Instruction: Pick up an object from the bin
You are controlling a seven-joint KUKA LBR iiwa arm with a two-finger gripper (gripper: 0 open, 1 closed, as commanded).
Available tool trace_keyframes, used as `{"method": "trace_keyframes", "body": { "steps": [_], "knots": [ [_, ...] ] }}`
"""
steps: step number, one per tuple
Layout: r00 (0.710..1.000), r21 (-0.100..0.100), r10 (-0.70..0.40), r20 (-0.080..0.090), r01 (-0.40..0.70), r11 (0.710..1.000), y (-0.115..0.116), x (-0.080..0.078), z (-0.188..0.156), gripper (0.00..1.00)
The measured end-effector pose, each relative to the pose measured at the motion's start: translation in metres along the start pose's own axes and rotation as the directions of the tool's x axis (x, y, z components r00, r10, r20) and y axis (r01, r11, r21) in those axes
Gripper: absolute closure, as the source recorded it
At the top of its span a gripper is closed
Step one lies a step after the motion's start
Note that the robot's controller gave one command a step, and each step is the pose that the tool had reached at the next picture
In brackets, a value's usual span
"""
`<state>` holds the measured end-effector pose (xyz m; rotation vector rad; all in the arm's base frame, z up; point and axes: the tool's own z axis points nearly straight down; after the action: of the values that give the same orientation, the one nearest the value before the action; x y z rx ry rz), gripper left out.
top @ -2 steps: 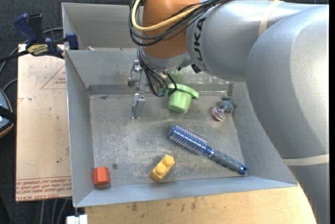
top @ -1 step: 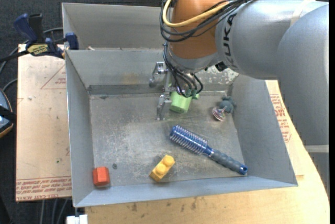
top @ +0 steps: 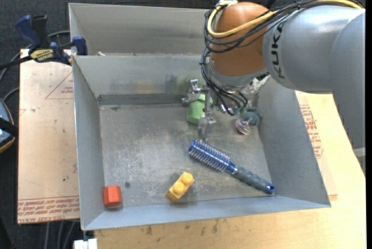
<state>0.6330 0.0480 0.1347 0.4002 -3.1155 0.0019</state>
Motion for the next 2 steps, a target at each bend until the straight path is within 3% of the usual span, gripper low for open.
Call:
{"method": "trace_keyframes", "body": {
  "steps": [1,2],
  "knots": [
    [0.975,-0.001,-0.224,0.005,0.224,0.975,-0.035,0.025,0.056,0.00],
    [0.973,0.007,-0.227,0.027,0.227,0.974,-0.035,0.080,0.057,0.00]
  ]
}}
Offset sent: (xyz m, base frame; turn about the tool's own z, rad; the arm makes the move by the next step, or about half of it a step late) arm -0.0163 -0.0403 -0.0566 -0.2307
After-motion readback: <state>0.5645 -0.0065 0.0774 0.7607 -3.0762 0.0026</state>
